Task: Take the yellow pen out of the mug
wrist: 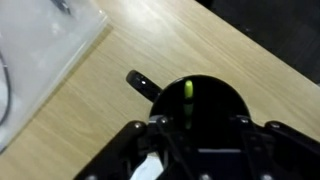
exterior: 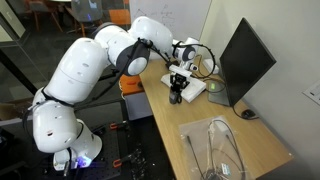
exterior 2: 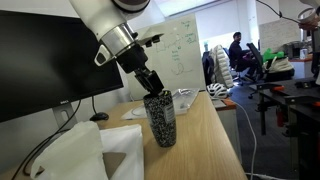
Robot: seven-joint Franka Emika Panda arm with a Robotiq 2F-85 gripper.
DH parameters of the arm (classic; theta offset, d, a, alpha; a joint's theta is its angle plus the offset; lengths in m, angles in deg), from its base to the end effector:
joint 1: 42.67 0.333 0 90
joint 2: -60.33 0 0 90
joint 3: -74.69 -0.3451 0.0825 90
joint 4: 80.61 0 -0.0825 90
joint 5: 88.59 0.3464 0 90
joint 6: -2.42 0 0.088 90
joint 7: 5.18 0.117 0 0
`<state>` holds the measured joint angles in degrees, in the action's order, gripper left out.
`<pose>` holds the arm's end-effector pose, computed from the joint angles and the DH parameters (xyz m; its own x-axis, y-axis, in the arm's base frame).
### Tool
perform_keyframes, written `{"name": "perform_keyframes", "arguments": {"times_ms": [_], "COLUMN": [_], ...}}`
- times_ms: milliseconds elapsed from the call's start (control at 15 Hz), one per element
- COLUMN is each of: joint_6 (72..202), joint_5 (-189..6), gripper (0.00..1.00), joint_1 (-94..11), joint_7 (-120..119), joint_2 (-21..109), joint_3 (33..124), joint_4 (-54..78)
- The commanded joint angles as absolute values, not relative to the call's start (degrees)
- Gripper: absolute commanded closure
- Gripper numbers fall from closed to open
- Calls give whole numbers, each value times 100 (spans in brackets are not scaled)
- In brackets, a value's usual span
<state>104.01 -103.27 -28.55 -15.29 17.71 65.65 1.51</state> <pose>0.6261 0.2193 0.2638 0.7279 0.5586 -0.3976 0.6206 -0.7833 0.0358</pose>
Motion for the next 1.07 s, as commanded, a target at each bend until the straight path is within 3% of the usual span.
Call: {"name": "perform_keyframes", "arguments": {"times_ms": [0, 267, 733, 800, 1000], "joint_6": [9687, 9264, 9172, 9153, 9124], "joint_5": [-10591, -10649, -10559, -10548, -10531], "gripper": [50, 52, 77, 72, 80], "joint_1": [-2634, -2592, -2605, -2604, -2604], "joint_7": [-1515, -1520, -1439, -1442, -1485], "joint_2": [1488, 1256, 969, 936, 892], "joint_3": [6729, 6765, 6776, 6775, 6758], "joint_4": [-406, -787, -1218, -1274, -1380]}}
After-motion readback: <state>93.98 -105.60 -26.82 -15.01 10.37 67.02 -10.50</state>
